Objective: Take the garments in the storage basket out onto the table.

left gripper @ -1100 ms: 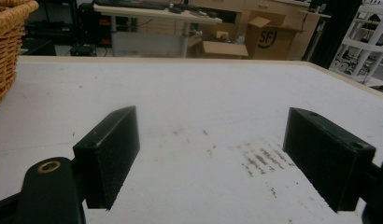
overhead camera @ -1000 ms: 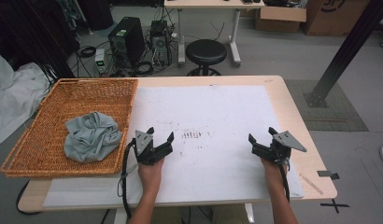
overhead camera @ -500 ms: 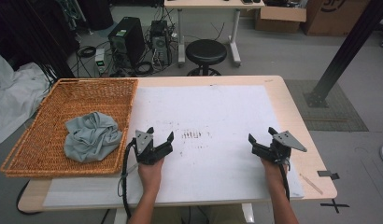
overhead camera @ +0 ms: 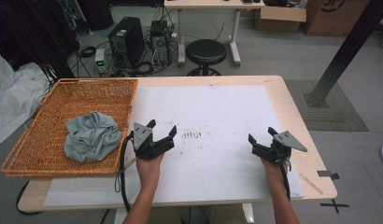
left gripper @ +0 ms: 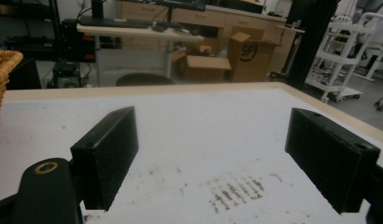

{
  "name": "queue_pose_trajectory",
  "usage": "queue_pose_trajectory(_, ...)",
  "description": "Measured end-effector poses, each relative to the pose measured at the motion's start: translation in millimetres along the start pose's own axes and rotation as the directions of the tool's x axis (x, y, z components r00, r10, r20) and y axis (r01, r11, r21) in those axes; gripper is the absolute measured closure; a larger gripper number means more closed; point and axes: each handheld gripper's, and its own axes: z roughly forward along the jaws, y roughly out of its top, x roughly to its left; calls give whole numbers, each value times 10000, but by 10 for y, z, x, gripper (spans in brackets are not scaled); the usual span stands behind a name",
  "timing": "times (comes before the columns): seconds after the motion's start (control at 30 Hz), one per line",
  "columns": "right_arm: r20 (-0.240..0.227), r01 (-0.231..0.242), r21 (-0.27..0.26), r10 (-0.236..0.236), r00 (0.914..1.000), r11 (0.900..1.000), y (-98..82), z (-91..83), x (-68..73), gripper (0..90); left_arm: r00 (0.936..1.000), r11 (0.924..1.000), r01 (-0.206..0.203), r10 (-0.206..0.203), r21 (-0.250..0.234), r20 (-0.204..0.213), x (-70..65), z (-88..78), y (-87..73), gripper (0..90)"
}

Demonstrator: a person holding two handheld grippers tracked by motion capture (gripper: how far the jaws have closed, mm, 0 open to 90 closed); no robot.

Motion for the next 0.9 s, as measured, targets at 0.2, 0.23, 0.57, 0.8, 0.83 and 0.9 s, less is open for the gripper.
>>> queue_pose_trajectory(0.2,-20,46,-16,-46,10000,10000,-1,-2,3,144,9990,9998,51,-43,-187,434,8,-82,236,173)
queue_pose_trajectory(0.23,-24,48,-3,-48,10000,10000,0,-1,4,144,9986,9998,62,-52,-202,529,10,-95,274,173)
queue_pose_trajectory(0.57,-80,95,87,-94,9999,9999,3,9,5,144,9958,9998,-130,141,-134,909,117,-251,615,160)
queue_pose_trajectory(0.8,-155,131,186,-128,9998,9997,7,19,7,144,9965,9990,143,-108,-417,830,352,-430,846,157)
queue_pose_trajectory(0.83,-152,133,198,-130,9998,9997,7,19,8,143,9972,9987,170,-134,-474,741,403,-457,870,157)
queue_pose_trajectory(0.9,-151,138,206,-134,9998,9997,8,20,7,144,9981,9984,214,-183,-519,595,467,-490,894,156)
